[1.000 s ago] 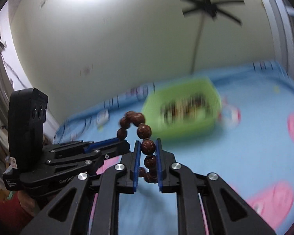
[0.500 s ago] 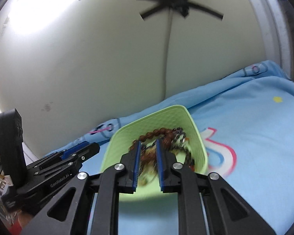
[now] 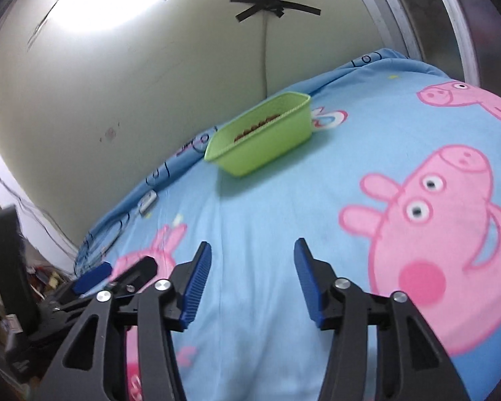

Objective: Organize jewelry

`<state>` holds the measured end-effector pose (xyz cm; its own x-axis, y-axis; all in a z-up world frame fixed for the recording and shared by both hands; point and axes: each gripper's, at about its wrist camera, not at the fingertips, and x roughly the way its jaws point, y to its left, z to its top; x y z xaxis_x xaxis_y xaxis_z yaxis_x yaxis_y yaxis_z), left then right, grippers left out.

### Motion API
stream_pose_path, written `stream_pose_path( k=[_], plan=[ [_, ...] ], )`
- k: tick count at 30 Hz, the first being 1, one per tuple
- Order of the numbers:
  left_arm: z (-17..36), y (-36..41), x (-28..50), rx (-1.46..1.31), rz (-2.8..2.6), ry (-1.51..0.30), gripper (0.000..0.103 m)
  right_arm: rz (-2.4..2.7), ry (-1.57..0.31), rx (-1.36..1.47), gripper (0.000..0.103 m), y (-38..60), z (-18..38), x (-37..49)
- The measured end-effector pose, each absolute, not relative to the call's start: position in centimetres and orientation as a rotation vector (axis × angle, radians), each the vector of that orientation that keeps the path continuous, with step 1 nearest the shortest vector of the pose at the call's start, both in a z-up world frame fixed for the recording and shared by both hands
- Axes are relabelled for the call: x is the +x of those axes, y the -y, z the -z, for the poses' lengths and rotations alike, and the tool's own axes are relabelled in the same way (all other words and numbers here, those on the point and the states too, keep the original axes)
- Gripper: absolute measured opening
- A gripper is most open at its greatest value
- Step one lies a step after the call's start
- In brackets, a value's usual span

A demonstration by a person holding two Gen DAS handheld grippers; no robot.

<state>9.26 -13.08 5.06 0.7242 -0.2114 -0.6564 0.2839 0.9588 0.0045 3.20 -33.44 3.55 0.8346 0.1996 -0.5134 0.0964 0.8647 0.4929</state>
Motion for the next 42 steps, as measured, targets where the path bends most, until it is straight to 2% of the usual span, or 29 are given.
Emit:
stream_pose_path(
  k=[5,10,42],
  plan=[
    [-3.9,12.4,7.4,0.141,0.197,-0.714,0.097,-0.109,-0.617,0.542,0.034,31.6,-2.4,1.9],
    [-2.5,11.2,6.9,0.105,0.179,-0.755,0.097,-0.101,-0.571,0.494,0.034,30.4,-2.7,0.8],
    [-2.2,11.2,6.8,0.135,0.124,-0.739,0.097,-0.141,-0.586,0.574,0.034,31.5,-1.8,1.5]
  ],
)
